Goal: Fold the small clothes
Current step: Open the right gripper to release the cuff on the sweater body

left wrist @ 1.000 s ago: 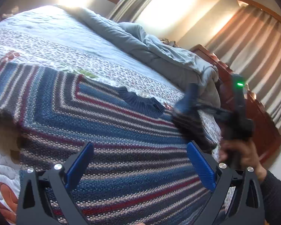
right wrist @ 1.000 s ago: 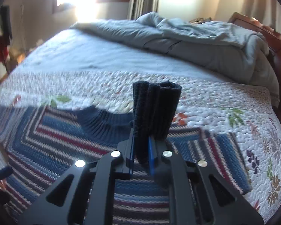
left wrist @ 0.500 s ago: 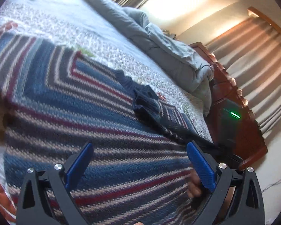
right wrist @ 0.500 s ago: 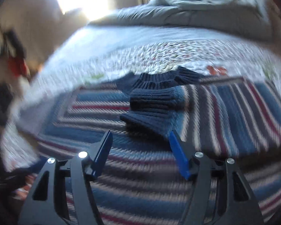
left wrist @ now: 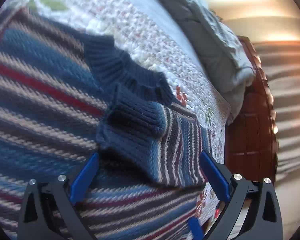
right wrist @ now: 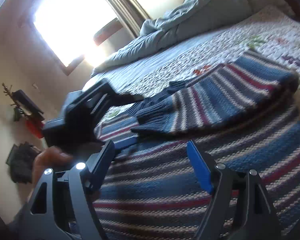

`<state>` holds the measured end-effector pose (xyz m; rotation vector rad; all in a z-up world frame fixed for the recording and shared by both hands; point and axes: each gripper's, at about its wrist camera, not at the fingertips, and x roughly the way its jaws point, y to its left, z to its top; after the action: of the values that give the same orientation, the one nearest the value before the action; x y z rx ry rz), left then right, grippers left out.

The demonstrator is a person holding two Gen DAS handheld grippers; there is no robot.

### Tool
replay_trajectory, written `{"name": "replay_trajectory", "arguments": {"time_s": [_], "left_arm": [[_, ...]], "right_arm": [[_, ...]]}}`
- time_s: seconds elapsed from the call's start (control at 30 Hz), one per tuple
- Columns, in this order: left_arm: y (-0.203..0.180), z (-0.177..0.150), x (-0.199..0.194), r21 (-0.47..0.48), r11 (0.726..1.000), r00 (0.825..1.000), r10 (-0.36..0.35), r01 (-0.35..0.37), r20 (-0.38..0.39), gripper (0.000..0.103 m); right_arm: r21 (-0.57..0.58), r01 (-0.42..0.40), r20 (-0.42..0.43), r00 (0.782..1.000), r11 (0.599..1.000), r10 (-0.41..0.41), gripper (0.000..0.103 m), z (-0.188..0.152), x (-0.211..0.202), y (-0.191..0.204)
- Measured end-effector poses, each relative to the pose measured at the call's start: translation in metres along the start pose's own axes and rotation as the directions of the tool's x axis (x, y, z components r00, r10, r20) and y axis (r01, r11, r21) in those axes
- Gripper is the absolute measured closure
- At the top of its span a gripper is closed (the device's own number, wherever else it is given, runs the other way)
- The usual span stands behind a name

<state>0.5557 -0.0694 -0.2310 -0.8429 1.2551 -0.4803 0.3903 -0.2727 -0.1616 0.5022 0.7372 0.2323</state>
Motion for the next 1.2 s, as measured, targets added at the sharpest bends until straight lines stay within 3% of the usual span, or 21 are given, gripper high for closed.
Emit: {"name": "replay_trajectory", "arguments": {"time_s": [0.03, 0.1, 0.17, 0.2, 0.3, 0.37, 0.57, 0.83, 1.03, 1.2], "left_arm": [[-0.001, -0.001, 0.003, -0.011, 1.0, 1.0, -0.003, 0.003, 0.007, 0.005], [-0.004, -0.001, 0.006, 0.001, 1.0, 1.0, -0.001, 0.001, 0.031, 0.024], [-0.008, -0.001, 0.011, 0.022, 1.0, 1.0, 0.021, -0.021, 0.009, 0.043], [-0.01, -0.002, 0.012, 0.034, 0.999, 1.0, 0.029, -0.029, 0.0, 0.046], [-0.012, -0.007, 0.011, 0.089, 0.993, 0.997, 0.072, -0.073, 0.012, 0.073], [-0.013, -0.009, 0.006, 0.107, 0.988, 0.994, 0.106, -0.109, 0.039, 0.083], [-0.025, -0.004, -0.023, 0.168, 0.975, 0.983, 0.124, -0.146, 0.132, 0.094], [-0.026, 0.011, -0.056, 0.19, 0.966, 0.97, 0.137, -0.175, 0.201, 0.095], [-0.004, 0.019, -0.081, 0.209, 0.954, 0.961, 0.17, -0.216, 0.22, 0.095], [0.015, 0.021, -0.095, 0.18, 0.965, 0.961, 0.147, -0.192, 0.236, 0.095]], "right_arm": [[-0.021, 0.004, 0.012, 1.0, 1.0, -0.004, 0.028, 0.003, -0.002, 0.0], [-0.067, 0.023, 0.044, 0.999, 0.998, -0.02, 0.026, 0.006, -0.011, 0.004], [-0.091, 0.04, 0.067, 0.997, 0.995, -0.034, 0.024, 0.009, -0.017, 0.004], [-0.092, 0.042, 0.072, 0.997, 0.995, -0.036, 0.024, 0.01, -0.018, 0.002], [-0.099, 0.052, 0.066, 0.997, 0.994, -0.046, 0.024, 0.009, -0.016, 0.0], [-0.1, 0.045, 0.055, 0.998, 0.994, -0.04, 0.024, 0.007, -0.015, -0.001], [-0.091, 0.042, 0.049, 0.998, 0.995, -0.038, 0.024, 0.006, -0.012, -0.003], [-0.11, 0.048, 0.035, 0.998, 0.993, -0.044, 0.024, 0.005, -0.007, -0.001], [-0.11, 0.039, 0.018, 0.999, 0.993, -0.037, 0.024, 0.004, -0.002, -0.001], [-0.117, 0.041, 0.015, 0.999, 0.992, -0.039, 0.024, 0.002, -0.001, 0.0]]}}
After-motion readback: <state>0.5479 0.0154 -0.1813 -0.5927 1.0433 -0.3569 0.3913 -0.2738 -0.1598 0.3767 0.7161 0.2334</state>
